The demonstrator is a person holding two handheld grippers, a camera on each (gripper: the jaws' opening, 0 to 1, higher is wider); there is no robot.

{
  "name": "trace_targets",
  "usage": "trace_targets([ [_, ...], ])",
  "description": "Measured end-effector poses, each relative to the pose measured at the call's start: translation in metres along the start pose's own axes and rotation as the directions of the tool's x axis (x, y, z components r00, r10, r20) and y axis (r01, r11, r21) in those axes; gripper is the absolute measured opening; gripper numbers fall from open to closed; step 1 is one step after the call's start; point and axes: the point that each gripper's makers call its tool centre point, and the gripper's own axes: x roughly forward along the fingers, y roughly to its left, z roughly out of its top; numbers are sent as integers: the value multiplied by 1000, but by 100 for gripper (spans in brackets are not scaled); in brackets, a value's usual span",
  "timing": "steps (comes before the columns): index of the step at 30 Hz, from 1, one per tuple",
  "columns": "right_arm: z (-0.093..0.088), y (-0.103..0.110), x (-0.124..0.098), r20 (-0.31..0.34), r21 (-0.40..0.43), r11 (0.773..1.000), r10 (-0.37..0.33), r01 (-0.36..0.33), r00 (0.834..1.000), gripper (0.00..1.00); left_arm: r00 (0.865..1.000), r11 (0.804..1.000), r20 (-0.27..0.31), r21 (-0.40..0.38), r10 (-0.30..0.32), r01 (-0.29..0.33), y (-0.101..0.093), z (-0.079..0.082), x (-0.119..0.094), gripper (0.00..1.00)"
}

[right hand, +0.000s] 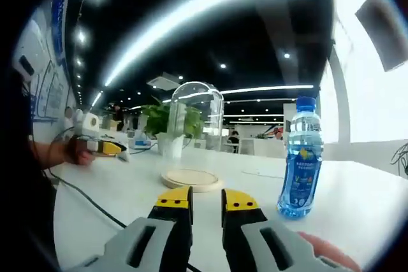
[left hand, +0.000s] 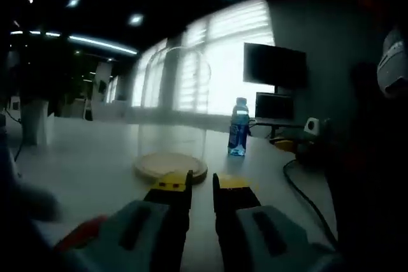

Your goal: Open the cover put in the Mizone put the cover back on

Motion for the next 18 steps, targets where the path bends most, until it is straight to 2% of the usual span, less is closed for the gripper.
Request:
trace_targets([
  [12, 0, 3, 0, -1, 17, 1000, 6, -6, 1000, 11, 1000, 999, -8, 32, 7, -6, 2, -1, -2, 10],
  [14, 0, 3, 0, 0, 23, 1000, 6, -6, 1000, 11, 1000, 1000, -7, 6, 12, -12, 3, -1, -2, 10],
  [16, 0, 2, 0, 1, 27, 1000, 6, -6, 1000, 11, 1000, 999, 21, -31, 7, -6, 5, 4, -3, 12],
  [18, -1, 2, 0, -1, 28, 1000, 6, -6, 1000, 11, 1000, 999, 20, -30, 14, -14, 7, 4, -4, 12],
])
